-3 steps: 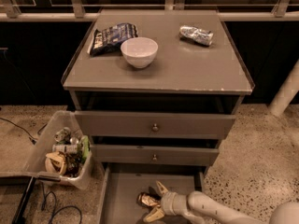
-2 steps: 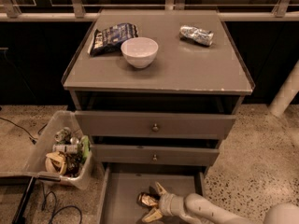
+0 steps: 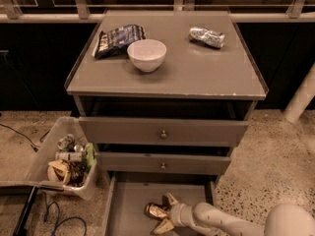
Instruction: Pick orange can from bottom drawer and place on counter
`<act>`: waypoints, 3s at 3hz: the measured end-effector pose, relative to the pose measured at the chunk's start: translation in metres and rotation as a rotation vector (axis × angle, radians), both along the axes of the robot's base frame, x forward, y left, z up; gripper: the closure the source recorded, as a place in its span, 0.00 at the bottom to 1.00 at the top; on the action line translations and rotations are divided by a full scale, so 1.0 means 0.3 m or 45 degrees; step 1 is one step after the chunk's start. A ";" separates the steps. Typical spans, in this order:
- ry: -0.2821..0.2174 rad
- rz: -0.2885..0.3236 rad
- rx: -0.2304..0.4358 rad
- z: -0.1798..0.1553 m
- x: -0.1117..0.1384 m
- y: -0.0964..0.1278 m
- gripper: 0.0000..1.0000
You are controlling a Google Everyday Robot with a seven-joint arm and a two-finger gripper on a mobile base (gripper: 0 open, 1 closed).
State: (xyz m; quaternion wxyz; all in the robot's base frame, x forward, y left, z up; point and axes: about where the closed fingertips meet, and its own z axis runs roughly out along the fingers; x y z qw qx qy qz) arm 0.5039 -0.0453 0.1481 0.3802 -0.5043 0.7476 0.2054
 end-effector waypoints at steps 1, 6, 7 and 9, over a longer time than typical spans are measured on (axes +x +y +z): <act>0.007 -0.022 -0.052 -0.041 0.024 -0.057 0.00; 0.007 -0.022 -0.053 -0.043 0.023 -0.059 1.00; 0.007 -0.045 -0.038 -0.015 0.023 -0.092 1.00; -0.148 -0.123 0.048 0.265 -0.042 -0.301 1.00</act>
Offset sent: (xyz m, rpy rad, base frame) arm 0.0064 -0.0153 -0.0111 -0.0364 0.0050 -0.0157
